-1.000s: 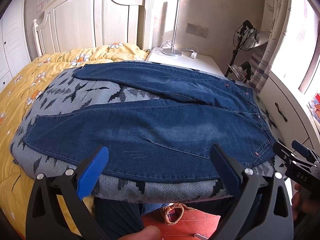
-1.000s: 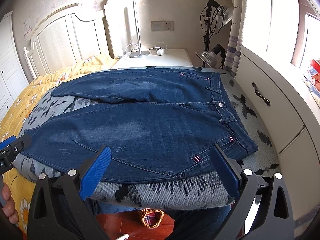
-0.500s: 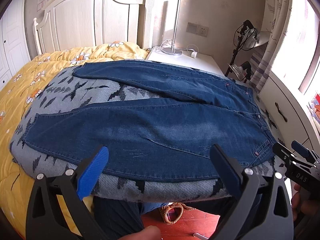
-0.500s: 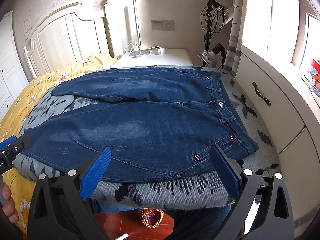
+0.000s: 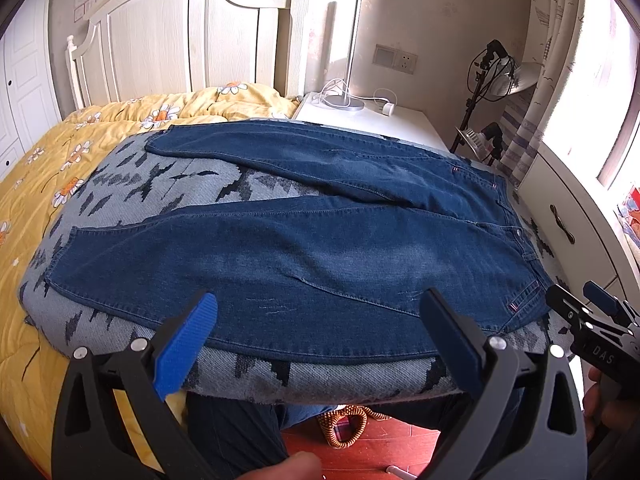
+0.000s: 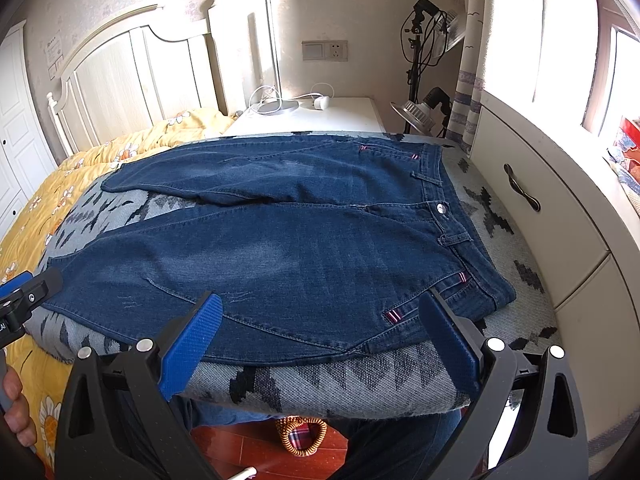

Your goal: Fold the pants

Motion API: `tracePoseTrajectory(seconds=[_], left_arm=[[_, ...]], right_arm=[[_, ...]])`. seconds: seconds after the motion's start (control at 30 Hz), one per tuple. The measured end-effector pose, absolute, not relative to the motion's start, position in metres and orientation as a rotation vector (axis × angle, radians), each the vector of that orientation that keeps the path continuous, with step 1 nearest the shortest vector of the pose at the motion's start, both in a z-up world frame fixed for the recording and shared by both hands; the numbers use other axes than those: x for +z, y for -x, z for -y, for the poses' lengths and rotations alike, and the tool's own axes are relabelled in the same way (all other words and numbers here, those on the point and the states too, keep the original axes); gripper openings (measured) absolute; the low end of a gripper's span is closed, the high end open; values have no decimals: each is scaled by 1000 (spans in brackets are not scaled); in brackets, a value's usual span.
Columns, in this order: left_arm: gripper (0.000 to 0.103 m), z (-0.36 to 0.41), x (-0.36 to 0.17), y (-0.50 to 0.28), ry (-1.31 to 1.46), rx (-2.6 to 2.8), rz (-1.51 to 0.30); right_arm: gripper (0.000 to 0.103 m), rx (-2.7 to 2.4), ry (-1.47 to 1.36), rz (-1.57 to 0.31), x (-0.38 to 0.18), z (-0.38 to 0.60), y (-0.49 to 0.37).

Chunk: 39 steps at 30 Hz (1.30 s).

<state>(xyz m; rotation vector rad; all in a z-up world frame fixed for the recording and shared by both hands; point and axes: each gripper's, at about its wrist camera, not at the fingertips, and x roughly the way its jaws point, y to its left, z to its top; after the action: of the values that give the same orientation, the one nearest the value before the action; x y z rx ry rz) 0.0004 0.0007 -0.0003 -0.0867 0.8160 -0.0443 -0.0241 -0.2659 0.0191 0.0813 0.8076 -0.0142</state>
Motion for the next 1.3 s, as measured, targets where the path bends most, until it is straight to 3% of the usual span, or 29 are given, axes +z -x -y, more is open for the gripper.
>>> tracePoseTrajectory(seconds=[1.0, 1.17, 1.3], left_arm=[[101, -2, -7, -2, 86, -42, -832], [101, -5, -19, -11, 83, -34, -860], [101, -8, -28, -23, 83, -19, -885]], right_arm=[[96, 13, -113, -839, 8, 276, 16], [97, 87, -174, -896, 0, 312, -36], [97, 71, -140, -984, -11, 367, -129]])
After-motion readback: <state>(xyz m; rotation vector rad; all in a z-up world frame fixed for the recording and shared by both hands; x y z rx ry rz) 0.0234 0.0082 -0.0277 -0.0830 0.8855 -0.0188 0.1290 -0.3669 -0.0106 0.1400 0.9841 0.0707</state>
